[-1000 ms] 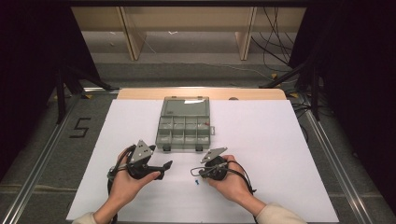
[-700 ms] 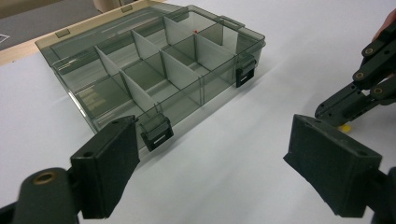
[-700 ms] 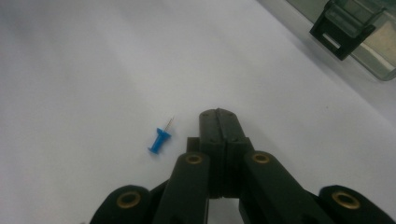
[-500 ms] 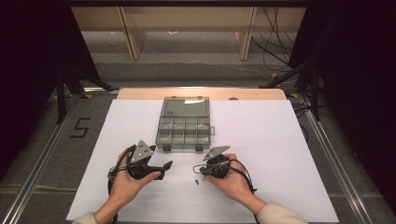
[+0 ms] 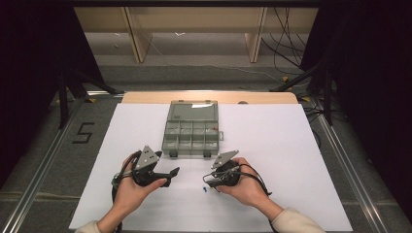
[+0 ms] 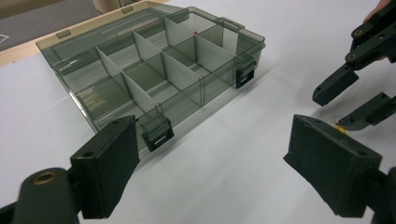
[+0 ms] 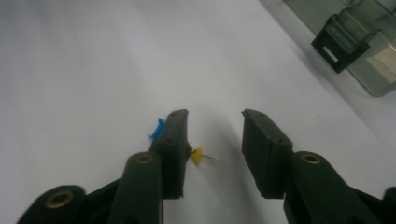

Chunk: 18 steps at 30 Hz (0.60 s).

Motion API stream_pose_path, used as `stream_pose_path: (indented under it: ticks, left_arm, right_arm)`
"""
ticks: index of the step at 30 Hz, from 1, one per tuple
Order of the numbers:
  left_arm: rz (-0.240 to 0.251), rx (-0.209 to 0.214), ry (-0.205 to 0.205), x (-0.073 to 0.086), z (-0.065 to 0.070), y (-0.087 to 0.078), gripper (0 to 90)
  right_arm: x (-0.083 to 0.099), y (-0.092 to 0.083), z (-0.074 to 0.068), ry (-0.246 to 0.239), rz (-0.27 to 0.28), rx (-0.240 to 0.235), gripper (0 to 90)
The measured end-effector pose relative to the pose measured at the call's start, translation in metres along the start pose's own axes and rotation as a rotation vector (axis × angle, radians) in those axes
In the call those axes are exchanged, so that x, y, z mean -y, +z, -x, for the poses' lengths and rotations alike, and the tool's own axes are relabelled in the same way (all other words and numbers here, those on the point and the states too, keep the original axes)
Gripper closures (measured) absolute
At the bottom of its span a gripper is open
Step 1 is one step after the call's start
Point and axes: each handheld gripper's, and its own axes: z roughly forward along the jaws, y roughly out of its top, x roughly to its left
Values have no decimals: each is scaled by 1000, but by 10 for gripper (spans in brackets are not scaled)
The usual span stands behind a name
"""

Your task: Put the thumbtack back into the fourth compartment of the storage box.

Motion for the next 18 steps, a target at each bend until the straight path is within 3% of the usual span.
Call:
stream_pose_path:
  ticks: [8, 11, 12, 18]
  left_arm:
    - [9, 1, -25, 0, 2, 1, 159]
    - [7, 8, -10, 0, 1, 1, 159]
    - [6, 2, -25, 1, 2, 1, 159]
    - [7, 4, -23, 1, 2, 2, 159]
  right_arm:
    - [1, 6, -3, -70, -41, -31, 613]
    - [2, 7, -4, -73, -36, -13, 641]
    - [2, 6, -5, -80, -40, -9, 657]
    - [1, 7, -8, -75, -42, -14, 771]
